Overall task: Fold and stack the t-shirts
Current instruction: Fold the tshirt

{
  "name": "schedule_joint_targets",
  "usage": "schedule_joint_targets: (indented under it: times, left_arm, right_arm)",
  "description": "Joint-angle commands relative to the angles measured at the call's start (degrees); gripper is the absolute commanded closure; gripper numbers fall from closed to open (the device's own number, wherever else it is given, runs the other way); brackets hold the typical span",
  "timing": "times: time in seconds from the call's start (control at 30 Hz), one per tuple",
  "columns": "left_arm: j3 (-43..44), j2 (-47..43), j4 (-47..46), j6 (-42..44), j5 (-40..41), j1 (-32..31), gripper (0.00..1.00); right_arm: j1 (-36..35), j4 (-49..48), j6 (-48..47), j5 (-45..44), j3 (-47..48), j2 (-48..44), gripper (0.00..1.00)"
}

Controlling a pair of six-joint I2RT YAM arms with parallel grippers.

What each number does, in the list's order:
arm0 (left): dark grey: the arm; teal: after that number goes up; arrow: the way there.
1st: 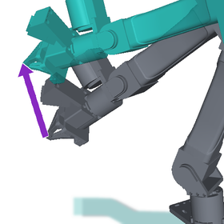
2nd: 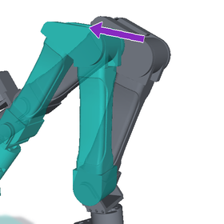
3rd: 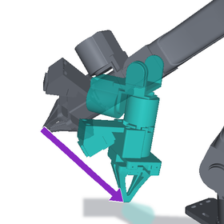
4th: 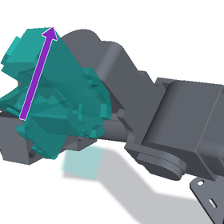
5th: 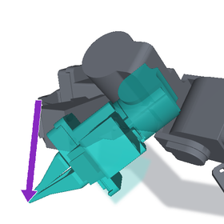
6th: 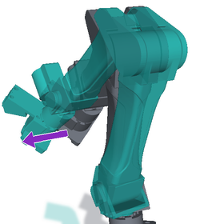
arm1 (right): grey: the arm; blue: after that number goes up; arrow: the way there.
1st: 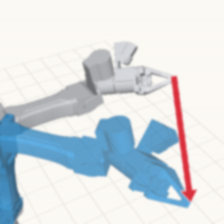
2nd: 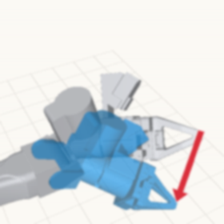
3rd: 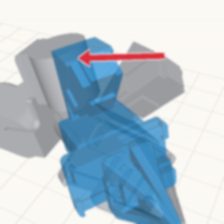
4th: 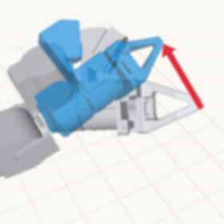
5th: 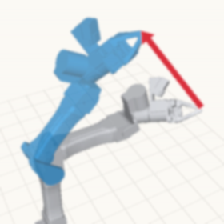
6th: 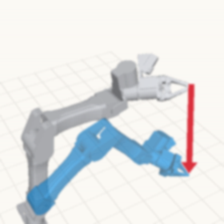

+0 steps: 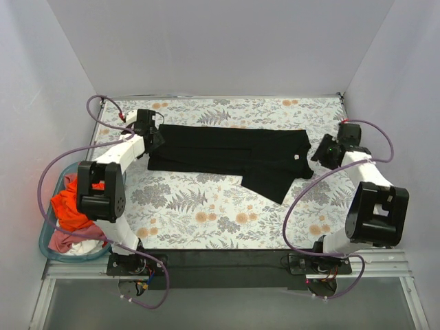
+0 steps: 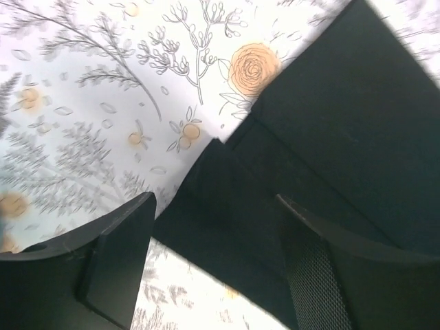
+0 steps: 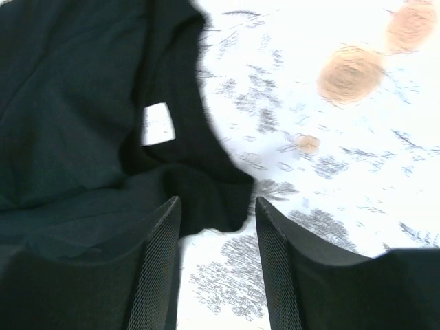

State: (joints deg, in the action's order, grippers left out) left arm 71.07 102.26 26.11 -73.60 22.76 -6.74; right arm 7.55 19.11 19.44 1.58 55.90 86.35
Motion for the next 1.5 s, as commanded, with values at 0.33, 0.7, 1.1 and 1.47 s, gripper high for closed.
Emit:
schedule_joint_targets:
  times: [0.33,0.7,1.1,1.47]
  left_arm:
    - [-15.08,-13.05,2.12,-9.88,-7.82,0.85,0.31]
    - [-14.03,-5.41,-1.15,-13.06,-9.93,1.47,0.35]
    - [-15.43,-5.57,-3.07,-14.99,-7.56,1.47,0.4]
    - [-14.64,-2.15,-2.73,-15.87,-6.68,2.08,0.51]
  right_arm:
    - [13.27,-26.75,14.22,24.96,-23.9,-6.01,0.48]
    - [14.77,-33.52,15.18,26.36,-27.07,-2.15,0.48]
    - [14.77,-36.34,15.36,25.49,-27.77,1.28,0.48]
    - [14.77,-37.92,14.84,26.1,-28.13,5.05,0.52]
